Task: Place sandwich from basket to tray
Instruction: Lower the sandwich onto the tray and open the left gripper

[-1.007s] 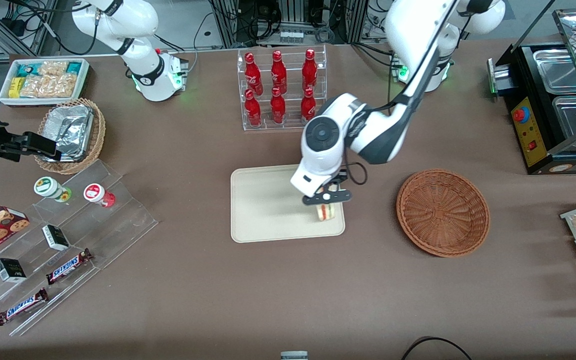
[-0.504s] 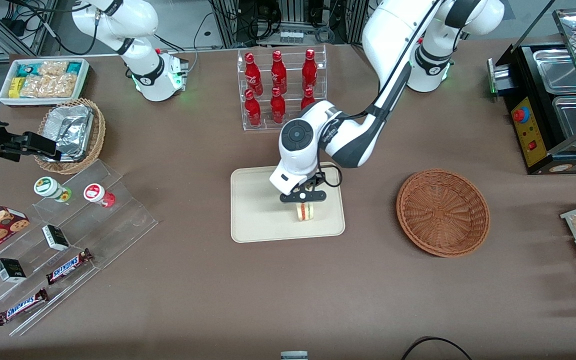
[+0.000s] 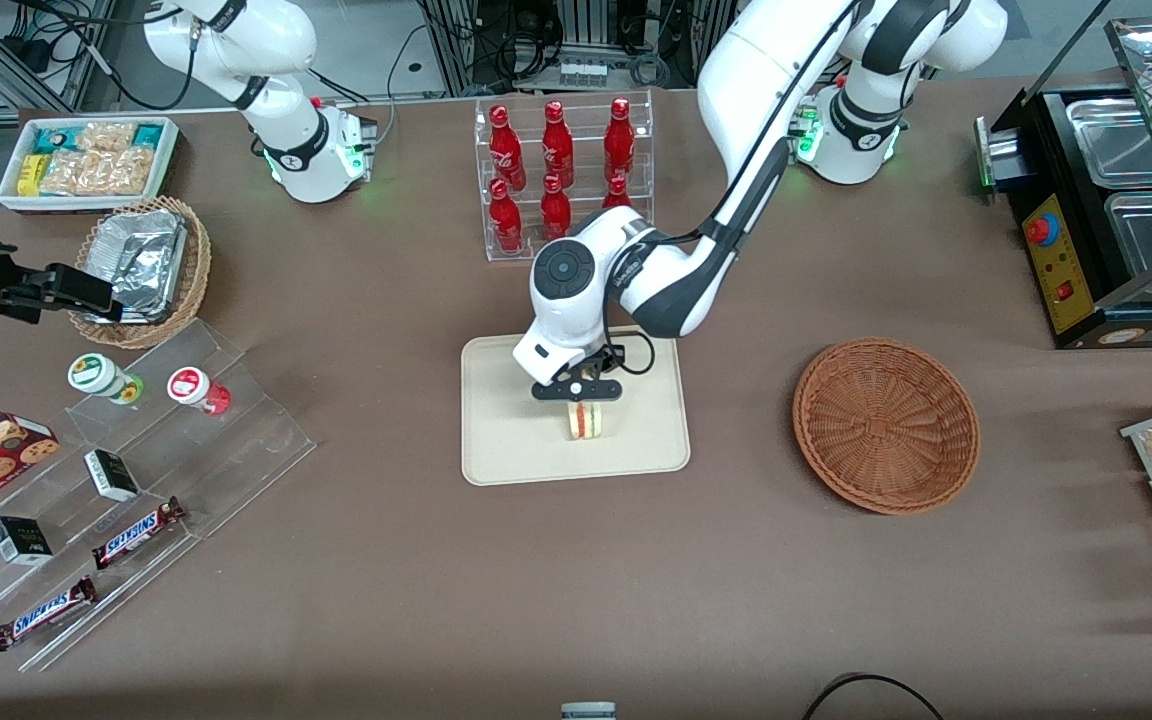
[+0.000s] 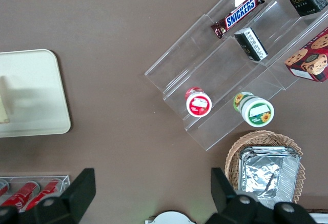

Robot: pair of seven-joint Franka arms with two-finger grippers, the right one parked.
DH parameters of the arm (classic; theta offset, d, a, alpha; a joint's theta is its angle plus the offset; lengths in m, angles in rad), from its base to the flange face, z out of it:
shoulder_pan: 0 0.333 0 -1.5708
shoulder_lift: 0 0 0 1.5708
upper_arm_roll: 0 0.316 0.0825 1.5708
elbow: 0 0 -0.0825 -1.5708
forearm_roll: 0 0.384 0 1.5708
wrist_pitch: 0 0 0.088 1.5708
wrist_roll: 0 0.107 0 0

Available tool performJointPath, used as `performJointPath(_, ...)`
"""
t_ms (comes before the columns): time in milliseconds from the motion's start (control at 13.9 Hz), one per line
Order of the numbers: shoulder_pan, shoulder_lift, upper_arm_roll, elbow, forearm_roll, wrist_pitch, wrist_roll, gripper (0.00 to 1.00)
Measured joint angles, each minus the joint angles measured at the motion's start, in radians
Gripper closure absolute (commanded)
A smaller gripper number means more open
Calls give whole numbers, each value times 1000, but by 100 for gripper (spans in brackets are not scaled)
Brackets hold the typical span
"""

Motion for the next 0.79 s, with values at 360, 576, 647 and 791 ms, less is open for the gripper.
performJointPath(360, -15, 28, 0, 1, 0, 31, -1, 40)
performJointPath(576, -17, 29, 0, 6, 0, 32, -1, 0)
performJointPath(647, -17, 29, 0, 7, 0, 32, -1, 0)
performJointPath(791, -17, 29, 1, 13, 0, 32, -1, 0)
